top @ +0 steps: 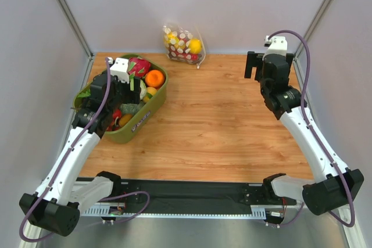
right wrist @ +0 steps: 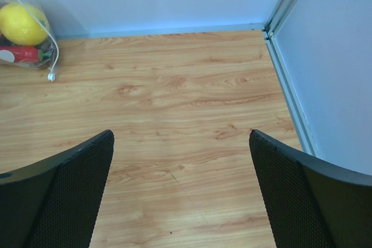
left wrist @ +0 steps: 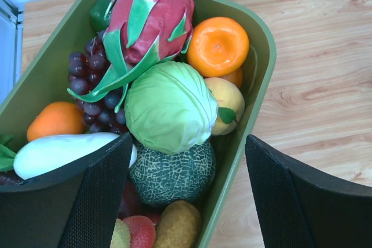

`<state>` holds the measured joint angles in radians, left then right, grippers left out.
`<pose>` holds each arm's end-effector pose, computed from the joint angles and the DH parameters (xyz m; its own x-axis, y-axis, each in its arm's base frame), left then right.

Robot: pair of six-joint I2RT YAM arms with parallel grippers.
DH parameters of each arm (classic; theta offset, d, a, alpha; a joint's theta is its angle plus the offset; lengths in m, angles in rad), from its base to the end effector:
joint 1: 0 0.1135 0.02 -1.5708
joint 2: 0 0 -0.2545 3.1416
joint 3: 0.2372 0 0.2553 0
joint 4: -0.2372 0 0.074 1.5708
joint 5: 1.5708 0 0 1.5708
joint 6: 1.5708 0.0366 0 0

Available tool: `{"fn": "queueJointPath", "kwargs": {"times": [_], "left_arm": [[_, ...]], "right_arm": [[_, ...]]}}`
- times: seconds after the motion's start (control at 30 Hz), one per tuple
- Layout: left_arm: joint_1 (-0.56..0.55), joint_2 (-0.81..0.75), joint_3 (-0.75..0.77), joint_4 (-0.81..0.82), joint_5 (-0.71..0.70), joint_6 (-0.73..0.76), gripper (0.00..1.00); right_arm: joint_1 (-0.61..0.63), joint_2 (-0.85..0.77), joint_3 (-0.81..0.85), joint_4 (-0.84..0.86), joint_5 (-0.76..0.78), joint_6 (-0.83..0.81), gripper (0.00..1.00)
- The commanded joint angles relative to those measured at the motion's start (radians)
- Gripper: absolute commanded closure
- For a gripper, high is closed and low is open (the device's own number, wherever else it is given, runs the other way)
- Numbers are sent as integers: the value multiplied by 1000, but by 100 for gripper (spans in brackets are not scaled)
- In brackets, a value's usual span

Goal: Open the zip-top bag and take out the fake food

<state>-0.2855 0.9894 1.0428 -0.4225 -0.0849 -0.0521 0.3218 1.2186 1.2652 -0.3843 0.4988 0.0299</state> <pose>0.2195 -0.0612 0.3595 -0.3564 0.0505 -0.9330 0.1864 0.9823 -0.0180 0.2687 0.0711 0.3887 -0.3097 -0.0756 -0.9478 0.1598 0.9785 -0.1302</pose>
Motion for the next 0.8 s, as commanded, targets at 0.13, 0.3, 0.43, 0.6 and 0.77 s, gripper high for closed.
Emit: {"fn": "queueJointPath", "kwargs": {"times": [0.13,0.3,0.43,0.6,0.77], "left_arm": [[6,-9,30,25,-16,29,15],[5,2,28,24,0,41,15],[5,23,23,18,14,81,19],[-12,93,115,-1,57,89,23],[-24,149,187,-7,76,100,24]], "right_arm": [[-29,13,48,15,-46,33,0],[-33,10,54,5,-71,38,0],[-44,2,51,-1,-81,34,0],[-72,2,51,38,-169,42,0],[-98,94,55,217,-402,4,0]]}}
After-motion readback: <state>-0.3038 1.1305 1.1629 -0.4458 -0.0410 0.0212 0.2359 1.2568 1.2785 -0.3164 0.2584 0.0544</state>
